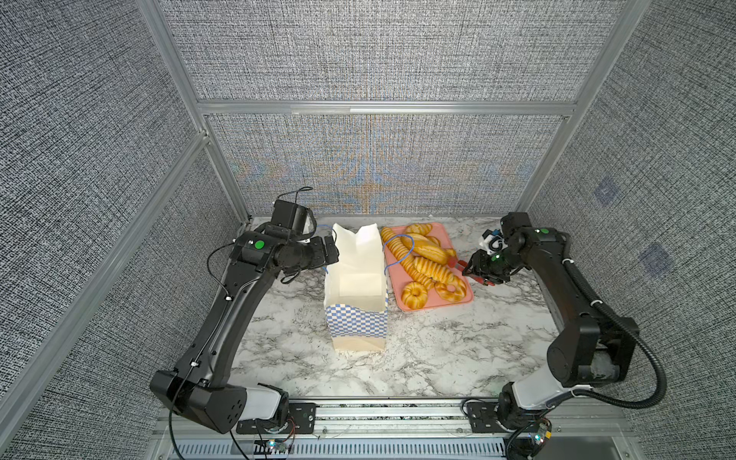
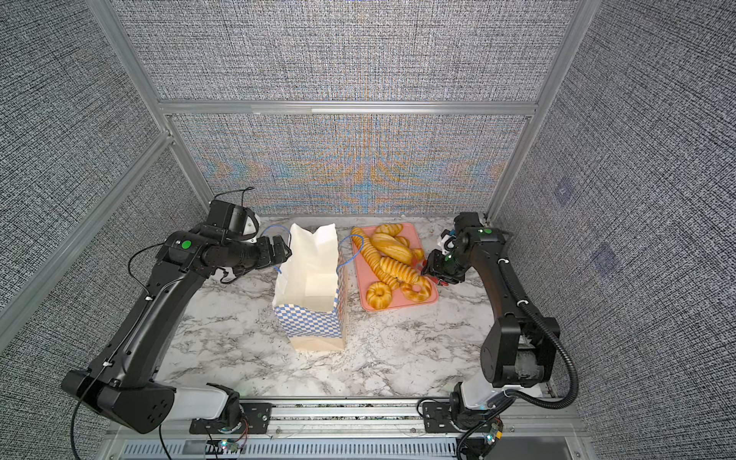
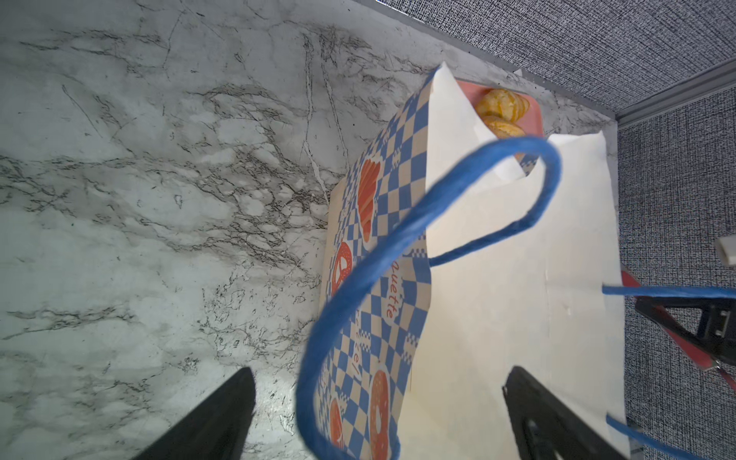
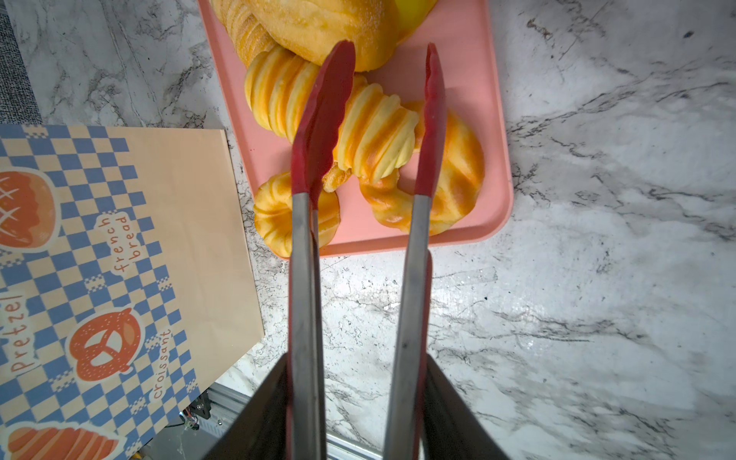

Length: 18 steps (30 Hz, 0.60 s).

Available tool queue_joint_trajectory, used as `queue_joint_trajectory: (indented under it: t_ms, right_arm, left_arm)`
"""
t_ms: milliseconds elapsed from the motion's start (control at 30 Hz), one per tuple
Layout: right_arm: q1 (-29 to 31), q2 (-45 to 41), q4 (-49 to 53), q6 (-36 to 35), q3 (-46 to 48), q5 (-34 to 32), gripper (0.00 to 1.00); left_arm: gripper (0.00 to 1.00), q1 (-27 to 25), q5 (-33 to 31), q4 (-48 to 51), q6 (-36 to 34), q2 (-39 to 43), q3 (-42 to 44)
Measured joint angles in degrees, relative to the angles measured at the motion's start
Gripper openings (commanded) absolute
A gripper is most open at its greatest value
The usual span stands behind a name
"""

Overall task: Place the fake bread into the paper bag
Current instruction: 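Lower the tongs onto the spiral roll and squeeze them shut with the right gripper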

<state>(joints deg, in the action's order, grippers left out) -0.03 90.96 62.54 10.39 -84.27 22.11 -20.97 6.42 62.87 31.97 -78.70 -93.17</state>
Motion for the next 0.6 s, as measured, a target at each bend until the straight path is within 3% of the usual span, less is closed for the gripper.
queue_joint_trajectory:
  t_ms: [300,600]
  right_arm:
    - [0.00,2.78,-0.07,-2.03,-1.68,0.72,0.51]
    - [-0.09,-2.56,0.28,-1.51,2.73,0.68,0.52]
  left_arm:
    - [0.98,-0.24,-0.44,-1.53,0.22,0.04,0.31]
    - [0.98,-0.24,-0.46,-2.01,0.63,-0.31,0.31]
